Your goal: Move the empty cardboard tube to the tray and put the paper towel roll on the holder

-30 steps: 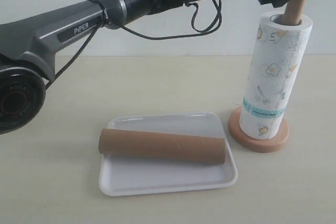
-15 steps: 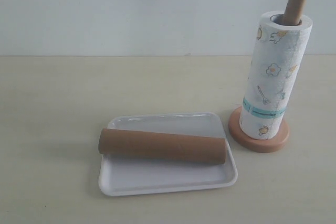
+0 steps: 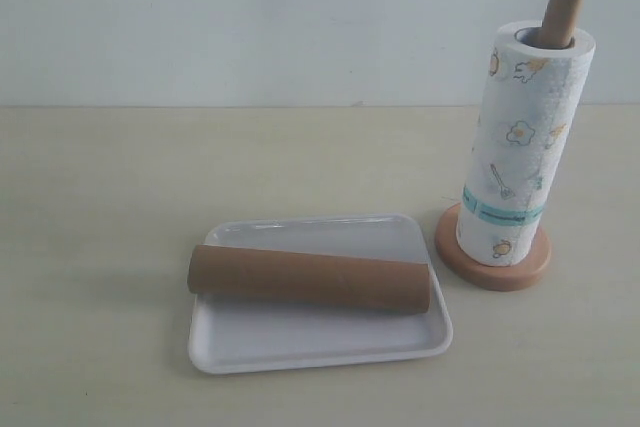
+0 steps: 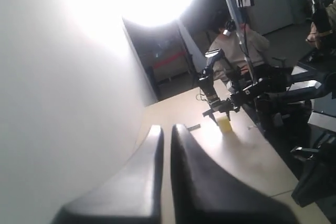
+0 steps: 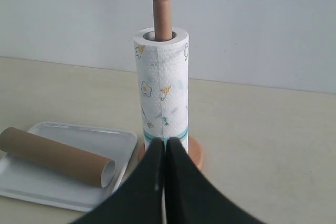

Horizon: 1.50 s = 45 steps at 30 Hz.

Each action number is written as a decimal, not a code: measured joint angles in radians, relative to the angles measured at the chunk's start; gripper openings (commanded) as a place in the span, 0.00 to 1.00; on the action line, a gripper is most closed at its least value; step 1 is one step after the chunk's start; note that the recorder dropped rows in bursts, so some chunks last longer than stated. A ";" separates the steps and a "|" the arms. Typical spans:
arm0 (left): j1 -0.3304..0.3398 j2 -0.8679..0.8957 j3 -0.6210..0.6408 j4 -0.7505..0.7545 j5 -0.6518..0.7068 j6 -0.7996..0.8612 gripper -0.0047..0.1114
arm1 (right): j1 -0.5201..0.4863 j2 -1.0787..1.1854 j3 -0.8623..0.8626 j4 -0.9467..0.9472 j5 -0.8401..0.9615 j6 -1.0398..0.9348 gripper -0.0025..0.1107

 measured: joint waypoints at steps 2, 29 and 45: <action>0.043 -0.055 0.025 0.000 -0.003 -0.018 0.08 | 0.000 0.000 0.000 0.000 0.000 0.000 0.02; 0.650 -0.844 1.852 -0.322 0.510 0.660 0.08 | -0.520 0.000 0.000 0.000 0.000 0.000 0.02; 0.650 -0.946 2.069 -0.539 0.579 0.935 0.08 | -0.527 0.000 0.000 0.131 0.000 0.000 0.02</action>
